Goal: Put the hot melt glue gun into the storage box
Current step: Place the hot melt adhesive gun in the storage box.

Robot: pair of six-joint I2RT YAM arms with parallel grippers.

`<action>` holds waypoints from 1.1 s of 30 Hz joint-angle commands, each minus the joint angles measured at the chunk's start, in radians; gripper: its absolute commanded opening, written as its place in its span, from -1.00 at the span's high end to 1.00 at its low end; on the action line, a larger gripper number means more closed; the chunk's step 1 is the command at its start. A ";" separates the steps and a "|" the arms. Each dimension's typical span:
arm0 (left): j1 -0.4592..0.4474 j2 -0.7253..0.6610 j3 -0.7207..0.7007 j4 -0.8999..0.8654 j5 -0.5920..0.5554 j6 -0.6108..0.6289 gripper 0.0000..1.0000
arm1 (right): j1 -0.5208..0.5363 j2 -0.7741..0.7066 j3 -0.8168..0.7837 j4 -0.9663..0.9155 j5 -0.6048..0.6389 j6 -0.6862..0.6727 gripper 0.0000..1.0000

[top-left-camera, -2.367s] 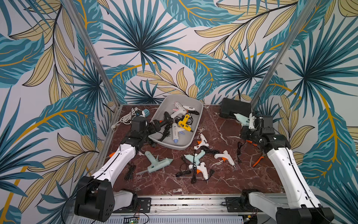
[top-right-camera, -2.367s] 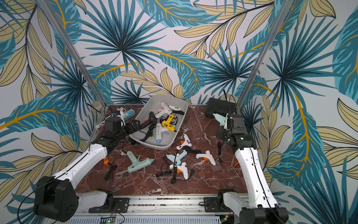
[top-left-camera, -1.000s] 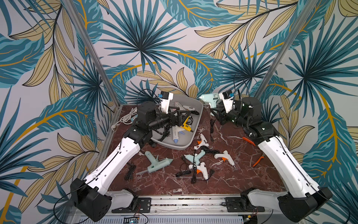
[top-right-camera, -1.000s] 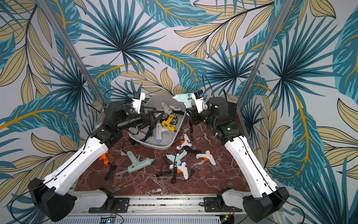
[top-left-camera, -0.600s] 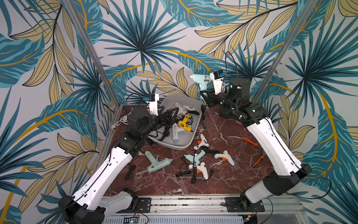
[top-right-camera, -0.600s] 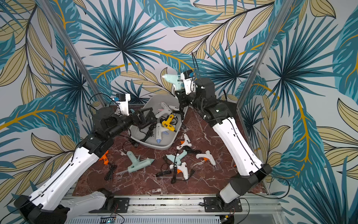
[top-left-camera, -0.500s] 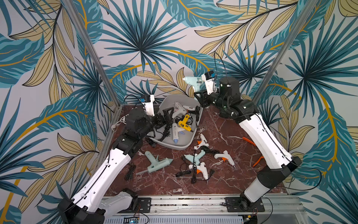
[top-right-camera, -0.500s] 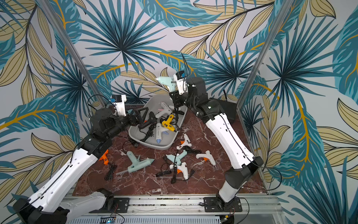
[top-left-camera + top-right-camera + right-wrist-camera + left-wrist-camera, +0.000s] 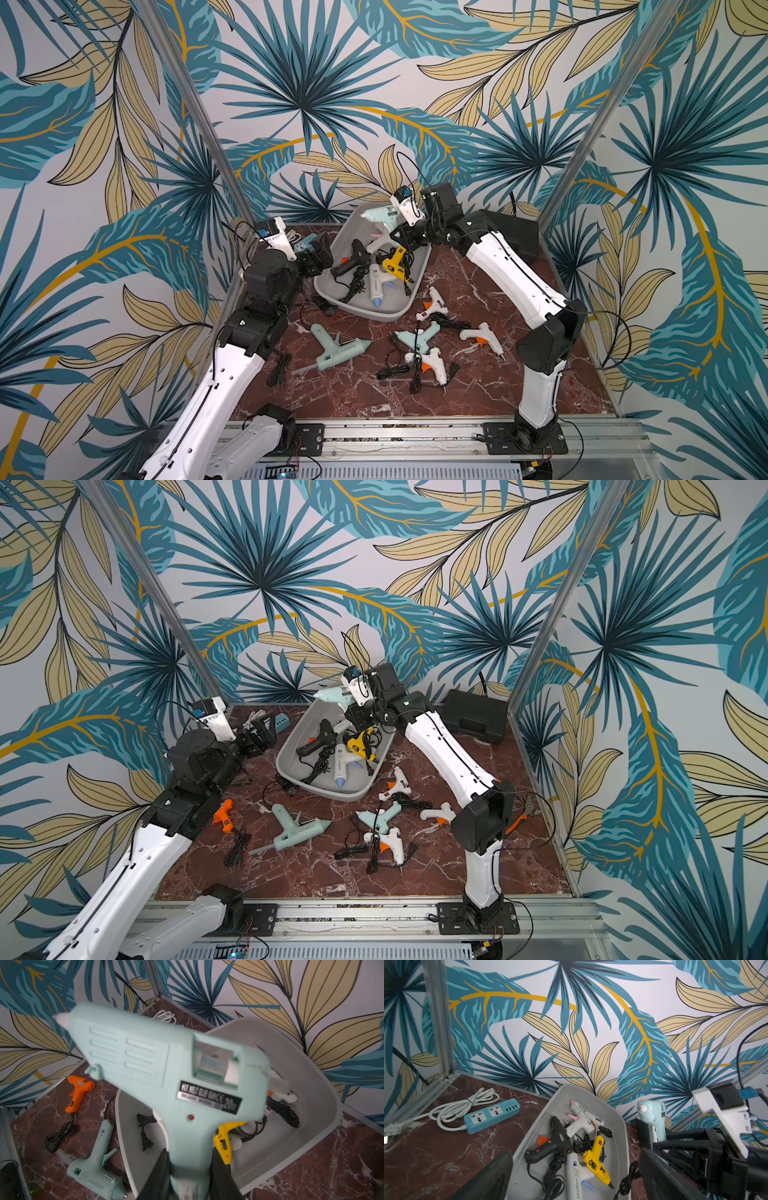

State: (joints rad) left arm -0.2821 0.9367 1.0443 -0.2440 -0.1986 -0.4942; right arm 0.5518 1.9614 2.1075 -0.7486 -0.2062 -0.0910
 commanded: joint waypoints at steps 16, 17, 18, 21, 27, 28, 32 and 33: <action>0.022 -0.004 -0.012 -0.058 -0.085 0.039 -1.00 | 0.176 0.325 0.195 -0.190 0.131 -0.125 1.00; 0.022 -0.001 -0.012 -0.057 -0.080 0.037 -1.00 | 0.179 0.345 0.204 -0.190 0.135 -0.115 1.00; 0.022 0.002 -0.013 -0.055 -0.075 0.037 -1.00 | 0.180 0.367 0.218 -0.191 0.134 -0.104 1.00; 0.022 0.011 -0.010 -0.054 -0.062 0.036 -1.00 | 0.186 0.419 0.243 -0.191 0.140 -0.097 1.00; 0.023 0.021 -0.012 -0.053 -0.047 0.029 -1.00 | 0.203 0.505 0.286 -0.203 0.190 -0.101 1.00; 0.023 0.023 -0.012 -0.053 -0.043 0.029 -1.00 | 0.204 0.516 0.294 -0.204 0.196 -0.101 1.00; 0.024 0.029 -0.009 -0.050 -0.035 0.029 -1.00 | 0.213 0.567 0.342 -0.218 0.256 -0.093 1.00; 0.024 0.030 -0.009 -0.052 -0.034 0.029 -1.00 | 0.215 0.583 0.361 -0.226 0.277 -0.088 1.00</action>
State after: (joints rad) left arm -0.2665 0.9653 1.0439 -0.2897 -0.2451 -0.4686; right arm 0.7574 2.5080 2.4203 -0.9447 0.0010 -0.1989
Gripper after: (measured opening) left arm 0.999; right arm 0.286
